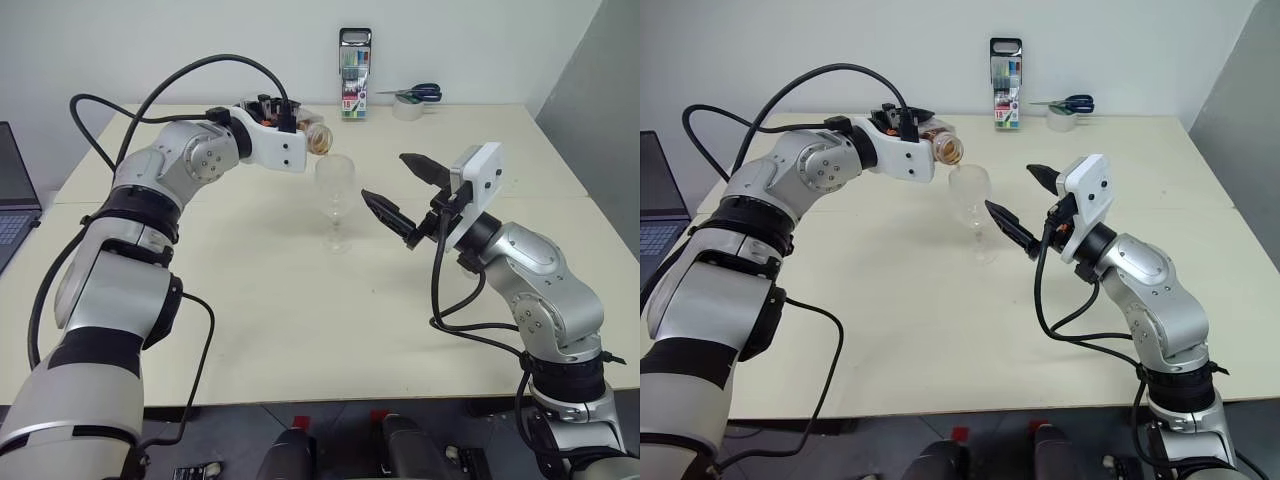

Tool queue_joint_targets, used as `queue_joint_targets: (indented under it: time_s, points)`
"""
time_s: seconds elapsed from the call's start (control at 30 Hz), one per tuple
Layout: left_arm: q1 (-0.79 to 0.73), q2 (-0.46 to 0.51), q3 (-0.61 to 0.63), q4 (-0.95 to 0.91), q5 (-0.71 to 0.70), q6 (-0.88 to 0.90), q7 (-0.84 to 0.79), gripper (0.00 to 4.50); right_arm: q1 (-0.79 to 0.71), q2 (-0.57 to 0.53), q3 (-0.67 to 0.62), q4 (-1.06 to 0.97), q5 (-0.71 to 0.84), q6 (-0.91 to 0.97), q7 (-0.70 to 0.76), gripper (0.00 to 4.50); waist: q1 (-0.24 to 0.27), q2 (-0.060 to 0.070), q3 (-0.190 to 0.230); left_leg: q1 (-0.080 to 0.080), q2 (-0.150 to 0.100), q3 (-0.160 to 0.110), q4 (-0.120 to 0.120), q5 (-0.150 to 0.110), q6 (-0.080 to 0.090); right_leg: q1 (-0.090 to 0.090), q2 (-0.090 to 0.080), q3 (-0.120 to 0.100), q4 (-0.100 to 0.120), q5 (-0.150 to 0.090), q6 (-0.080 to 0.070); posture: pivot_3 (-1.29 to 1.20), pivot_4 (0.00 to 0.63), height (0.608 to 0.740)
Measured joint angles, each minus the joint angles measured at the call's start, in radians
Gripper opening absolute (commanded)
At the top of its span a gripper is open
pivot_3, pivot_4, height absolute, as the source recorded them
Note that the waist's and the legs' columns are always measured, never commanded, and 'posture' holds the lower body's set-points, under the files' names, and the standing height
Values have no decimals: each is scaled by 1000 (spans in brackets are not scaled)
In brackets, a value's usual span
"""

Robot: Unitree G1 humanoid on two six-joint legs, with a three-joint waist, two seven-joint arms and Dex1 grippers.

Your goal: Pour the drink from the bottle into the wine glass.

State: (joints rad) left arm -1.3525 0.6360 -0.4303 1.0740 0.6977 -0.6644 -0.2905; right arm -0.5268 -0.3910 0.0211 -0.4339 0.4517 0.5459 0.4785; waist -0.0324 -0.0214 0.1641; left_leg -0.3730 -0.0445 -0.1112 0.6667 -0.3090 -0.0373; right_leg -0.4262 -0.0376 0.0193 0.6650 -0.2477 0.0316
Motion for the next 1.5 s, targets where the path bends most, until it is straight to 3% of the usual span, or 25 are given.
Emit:
queue_joint_targets:
  time_s: [1.03,1.2,1.5]
  points:
    - [-41,12,-46,42,61,-18,51,1660,12,8,2,0,-1,-9,0,4500,0,0,0,-3,0,0,5,0,0,-1,0,-2,2,0,0,0,150,740]
    - [-51,12,-50,47,65,-17,59,1660,12,8,2,-3,1,-9,0,4500,-2,0,0,-12,-3,1,13,0,0,-12,-2,1,13,0,0,0,150,740]
    - [-74,12,-67,74,72,-18,62,1660,56,18,-1,-24,1,-22,-4,4500,-1,0,0,-11,-2,2,13,0,0,-13,-1,0,16,0,0,0,150,740]
